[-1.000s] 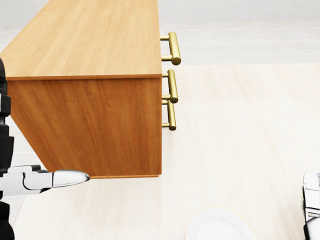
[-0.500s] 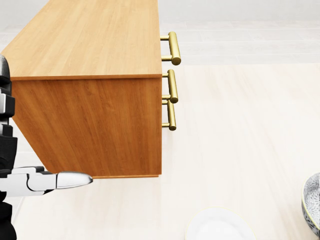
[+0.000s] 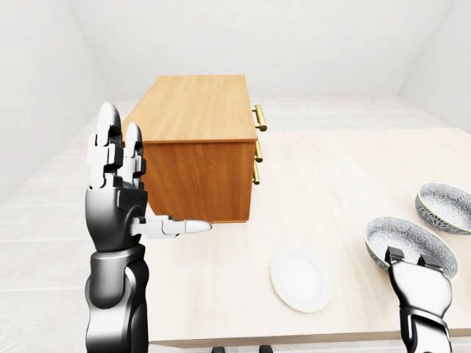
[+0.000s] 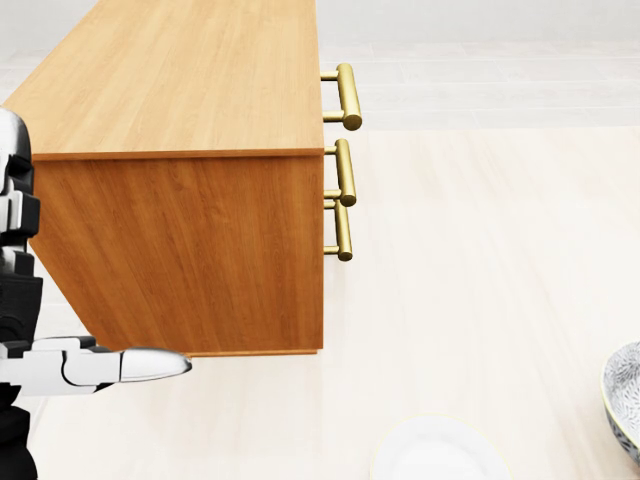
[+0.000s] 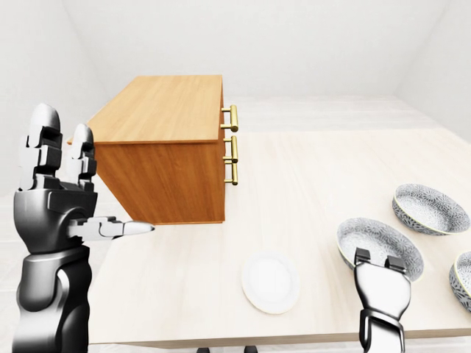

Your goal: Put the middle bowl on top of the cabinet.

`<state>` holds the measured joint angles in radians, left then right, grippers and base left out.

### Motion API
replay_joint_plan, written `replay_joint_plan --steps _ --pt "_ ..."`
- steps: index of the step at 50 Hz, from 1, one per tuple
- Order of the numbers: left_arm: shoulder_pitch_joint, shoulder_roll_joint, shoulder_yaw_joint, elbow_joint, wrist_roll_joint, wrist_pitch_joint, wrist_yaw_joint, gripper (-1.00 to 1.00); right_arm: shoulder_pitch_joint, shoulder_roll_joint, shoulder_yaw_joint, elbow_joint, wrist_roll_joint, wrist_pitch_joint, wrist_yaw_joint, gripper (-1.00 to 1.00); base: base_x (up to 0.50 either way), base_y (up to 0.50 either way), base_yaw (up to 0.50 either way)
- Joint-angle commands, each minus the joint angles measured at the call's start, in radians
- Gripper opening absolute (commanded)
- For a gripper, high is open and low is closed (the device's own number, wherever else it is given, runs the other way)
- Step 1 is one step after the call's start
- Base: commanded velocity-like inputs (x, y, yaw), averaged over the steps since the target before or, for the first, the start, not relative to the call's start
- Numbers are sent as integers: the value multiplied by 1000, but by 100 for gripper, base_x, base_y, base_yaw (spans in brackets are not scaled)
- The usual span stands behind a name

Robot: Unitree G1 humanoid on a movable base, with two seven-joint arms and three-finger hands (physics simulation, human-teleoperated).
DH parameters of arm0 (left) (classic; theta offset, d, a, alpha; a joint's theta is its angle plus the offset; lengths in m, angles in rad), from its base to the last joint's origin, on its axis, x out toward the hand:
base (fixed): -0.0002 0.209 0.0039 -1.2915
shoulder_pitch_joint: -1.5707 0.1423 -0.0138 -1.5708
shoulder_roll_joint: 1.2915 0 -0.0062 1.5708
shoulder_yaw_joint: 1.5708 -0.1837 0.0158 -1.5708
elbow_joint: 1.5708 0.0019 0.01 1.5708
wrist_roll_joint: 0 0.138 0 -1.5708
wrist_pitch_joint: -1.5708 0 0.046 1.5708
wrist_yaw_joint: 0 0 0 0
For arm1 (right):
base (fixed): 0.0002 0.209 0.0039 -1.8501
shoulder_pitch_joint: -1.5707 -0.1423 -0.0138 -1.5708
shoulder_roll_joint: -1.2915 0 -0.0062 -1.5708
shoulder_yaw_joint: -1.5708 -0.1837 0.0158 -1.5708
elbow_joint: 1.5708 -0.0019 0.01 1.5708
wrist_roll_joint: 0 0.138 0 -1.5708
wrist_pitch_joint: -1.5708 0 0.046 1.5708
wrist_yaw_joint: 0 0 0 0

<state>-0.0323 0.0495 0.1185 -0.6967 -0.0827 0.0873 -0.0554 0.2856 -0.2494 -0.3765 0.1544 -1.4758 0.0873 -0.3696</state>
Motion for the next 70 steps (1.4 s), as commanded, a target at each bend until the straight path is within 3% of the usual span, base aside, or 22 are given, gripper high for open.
replay_joint_plan --steps 1,8,15,27,38,46,57,61,70 --pt "19 5 -36 -6 24 0 -20 100 12 10 -2 -36 22 0 -36 -100 0 0 0" --pt "16 -3 -32 -3 29 0 -30 100 36 22 -29 -148 20 0 8 -100 0 0 0" --pt "16 -8 -30 -1 30 0 -35 100 65 61 -60 -420 -45 0 155 -100 0 0 0" --pt "13 -10 -27 -1 24 0 -38 100 -22 99 -89 -593 -103 -91 322 -100 0 0 0" --pt "15 -9 -29 -10 16 0 -45 100 -139 74 -59 -645 -91 -123 462 -100 0 0 0" --pt "13 -8 -21 9 14 0 -43 100 -242 23 -34 -701 -93 -122 598 -100 0 0 0" --pt "13 -7 -26 16 18 0 -45 100 -401 -42 12 -727 -87 -99 747 -100 0 0 0" --pt "11 -8 -26 6 17 0 -43 100 -532 -99 32 -707 -52 -97 834 -100 0 0 0" --pt "12 -8 -28 4 18 0 -43 100 -718 -105 151 -584 -86 -65 860 -100 0 0 0"
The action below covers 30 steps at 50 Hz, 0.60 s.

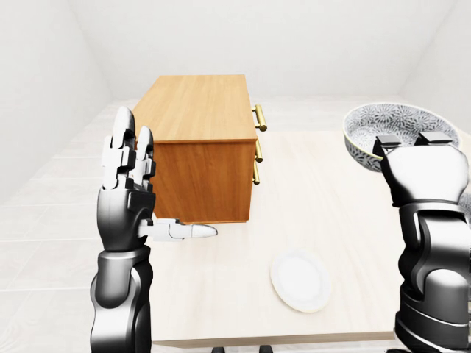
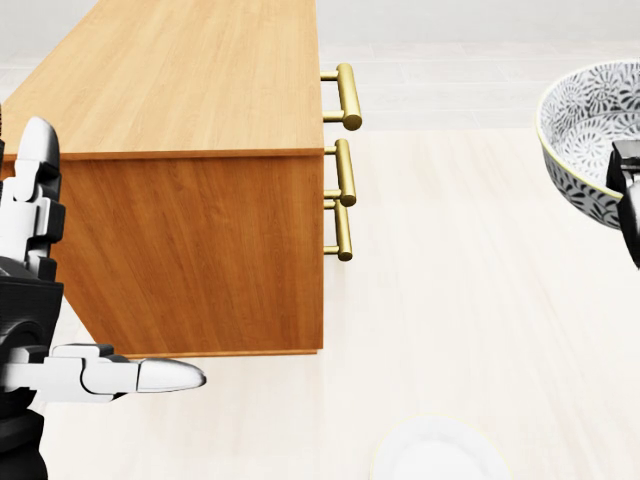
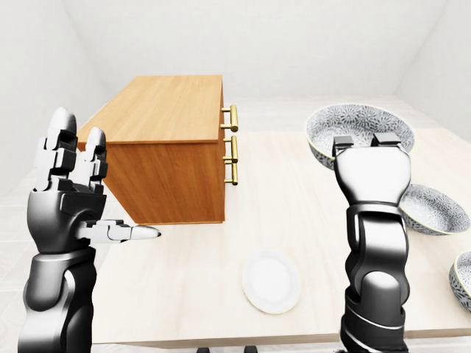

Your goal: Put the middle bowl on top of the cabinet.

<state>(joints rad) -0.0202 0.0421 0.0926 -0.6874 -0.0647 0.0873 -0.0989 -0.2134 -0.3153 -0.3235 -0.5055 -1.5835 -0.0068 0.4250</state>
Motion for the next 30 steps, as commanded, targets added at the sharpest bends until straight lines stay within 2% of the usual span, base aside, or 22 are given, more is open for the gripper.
replay_joint_plan --steps 1,8,11,15,24,30 --pt "0 -1 -1 -5 -1 0 0 100 -244 -37 108 87 23 33 71 -100 0 0 0" --pt "-2 -2 2 -3 -5 0 1 100 -395 -33 163 171 18 55 96 -100 0 0 0" --pt "-2 -1 3 1 -7 0 0 100 -462 -26 193 218 25 51 103 -100 0 0 0" --pt "0 0 -1 9 -3 0 -1 100 -557 1 232 287 14 60 105 -100 0 0 0" --pt "-3 -1 4 -5 -11 0 1 100 -704 50 284 418 -14 56 84 -100 0 0 0" --pt "-4 0 10 8 -17 0 -2 100 -762 92 300 510 -17 78 38 -100 0 0 0"
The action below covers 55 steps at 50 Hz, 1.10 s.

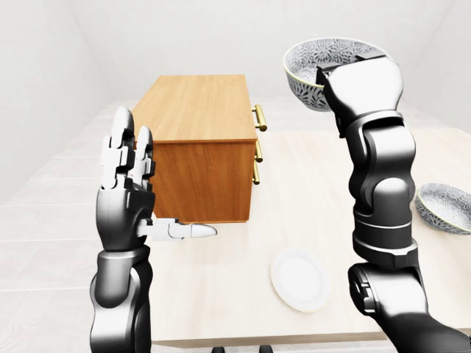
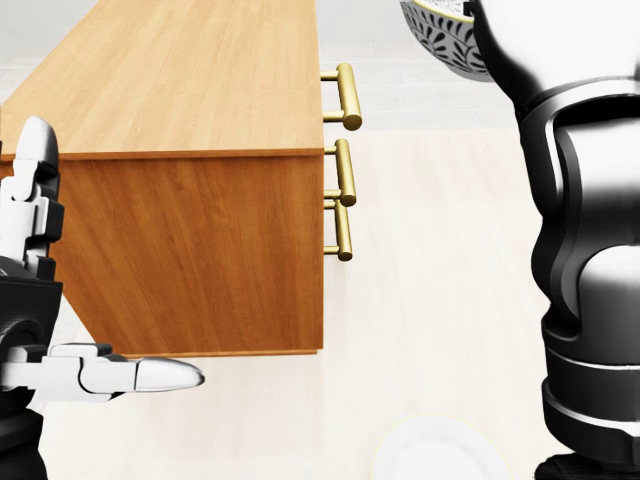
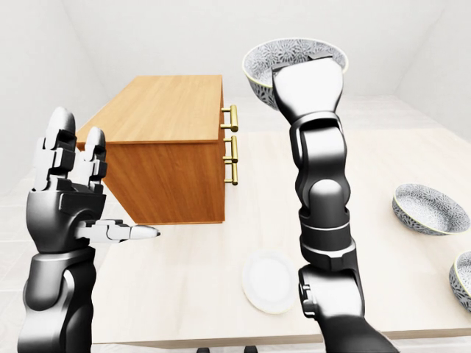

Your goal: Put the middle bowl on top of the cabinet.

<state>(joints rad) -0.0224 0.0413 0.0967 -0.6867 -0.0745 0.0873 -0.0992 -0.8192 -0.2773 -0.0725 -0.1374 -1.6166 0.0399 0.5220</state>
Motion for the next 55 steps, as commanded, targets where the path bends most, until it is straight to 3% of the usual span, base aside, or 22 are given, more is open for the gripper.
replay_joint_plan --steps 1,10,23,55 --pt "-1 1 7 5 -9 0 -2 100 -161 61 54 159 13 36 -68 -100 0 0 0" --pt "-4 2 6 8 -12 0 -1 100 -236 89 87 266 20 25 -107 -100 0 0 0" --pt "-2 3 6 5 -16 0 -1 100 -336 150 106 413 23 47 -174 -100 0 0 0" --pt "-3 5 4 15 -17 0 -4 100 -606 279 148 878 200 47 -376 -100 0 0 0"
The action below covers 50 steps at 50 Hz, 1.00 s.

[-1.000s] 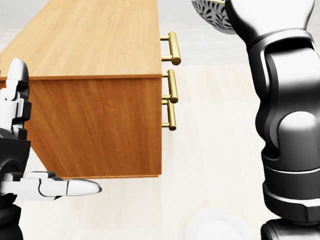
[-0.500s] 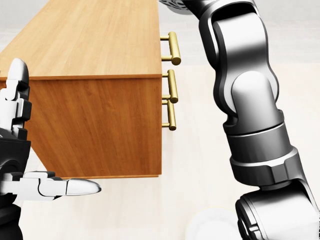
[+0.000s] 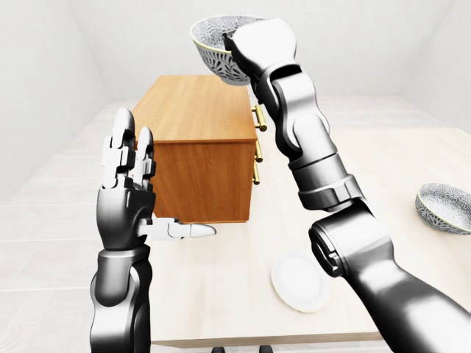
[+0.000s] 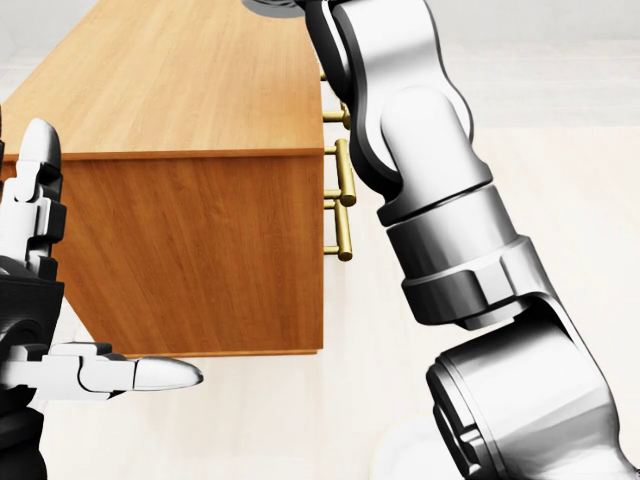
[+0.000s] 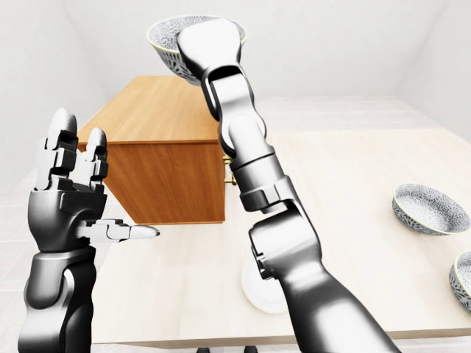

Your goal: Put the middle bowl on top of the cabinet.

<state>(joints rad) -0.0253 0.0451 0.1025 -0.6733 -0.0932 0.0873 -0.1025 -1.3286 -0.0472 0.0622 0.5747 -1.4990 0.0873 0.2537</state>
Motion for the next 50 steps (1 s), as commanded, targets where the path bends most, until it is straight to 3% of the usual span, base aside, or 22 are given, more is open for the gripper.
replay_joint_plan --steps 1,14,30,31,32,33,47,50 --pt "0 1 -2 -1 1 0 0 100 -106 50 15 183 85 0 -118 -100 0 0 0" --pt "1 0 4 -3 -11 0 -6 100 -298 98 15 459 163 -13 -235 -100 0 0 0" --pt "2 -1 9 -7 -28 0 -9 100 -329 100 34 616 199 -38 -300 -100 0 0 0" --pt "1 -1 10 -8 -29 0 -8 100 -322 100 44 617 204 -100 -277 -100 0 0 0" --pt "0 -1 11 -7 -30 0 -7 100 -321 105 43 619 209 -102 -257 -100 0 0 0" --pt "-2 0 12 4 -29 0 -8 100 -312 99 53 604 194 -80 -264 -100 0 0 0" --pt "-2 1 11 8 -30 0 -7 100 -309 99 53 598 193 -79 -260 -100 0 0 0" --pt "1 -2 10 0 -38 0 -9 100 -272 107 46 596 196 -55 -310 -100 0 0 0"
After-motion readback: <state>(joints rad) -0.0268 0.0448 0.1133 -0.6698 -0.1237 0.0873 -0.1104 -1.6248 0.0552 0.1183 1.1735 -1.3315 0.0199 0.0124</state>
